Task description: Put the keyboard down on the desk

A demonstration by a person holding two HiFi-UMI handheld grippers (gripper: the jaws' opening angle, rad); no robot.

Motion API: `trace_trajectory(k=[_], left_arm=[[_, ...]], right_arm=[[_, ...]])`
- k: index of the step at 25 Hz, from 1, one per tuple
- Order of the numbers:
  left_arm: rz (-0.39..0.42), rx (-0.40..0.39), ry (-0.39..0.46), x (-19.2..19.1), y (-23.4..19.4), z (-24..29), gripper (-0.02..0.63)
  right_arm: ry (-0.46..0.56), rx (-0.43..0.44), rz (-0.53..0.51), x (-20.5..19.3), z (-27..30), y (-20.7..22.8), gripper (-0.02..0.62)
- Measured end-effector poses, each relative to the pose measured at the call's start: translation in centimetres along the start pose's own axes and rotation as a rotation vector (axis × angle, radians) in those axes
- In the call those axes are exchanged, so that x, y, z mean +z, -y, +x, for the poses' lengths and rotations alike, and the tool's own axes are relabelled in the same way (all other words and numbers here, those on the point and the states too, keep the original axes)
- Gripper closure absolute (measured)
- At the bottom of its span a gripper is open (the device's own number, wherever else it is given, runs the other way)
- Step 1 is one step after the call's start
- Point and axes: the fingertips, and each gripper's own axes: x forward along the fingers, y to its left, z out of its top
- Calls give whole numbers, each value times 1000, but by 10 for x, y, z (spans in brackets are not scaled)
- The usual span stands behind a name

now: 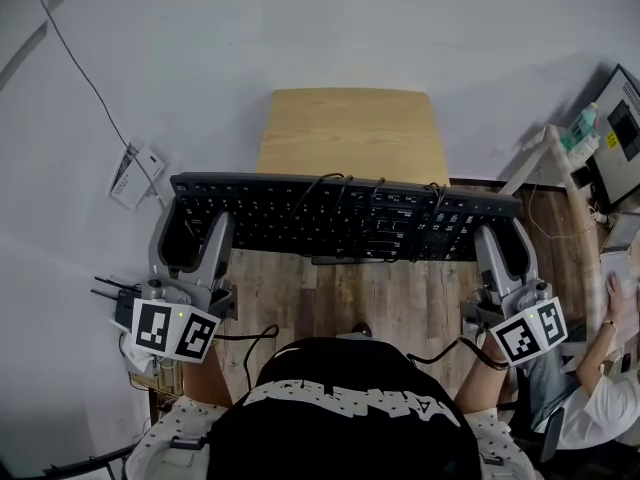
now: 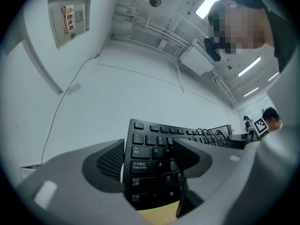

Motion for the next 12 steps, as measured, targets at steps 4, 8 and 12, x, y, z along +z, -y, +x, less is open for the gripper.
trace_trajectory(k=[4, 8, 12], left_arm=[[2, 3, 12, 1, -1, 0, 304], [3, 7, 18, 0, 0, -1, 304], [-3, 15, 9, -1, -1, -2, 304]], right_arm=[[6, 4, -4, 1, 1, -1, 360], [7, 9, -5, 1, 2, 0, 360], [9, 13, -6, 1, 3, 1, 360]])
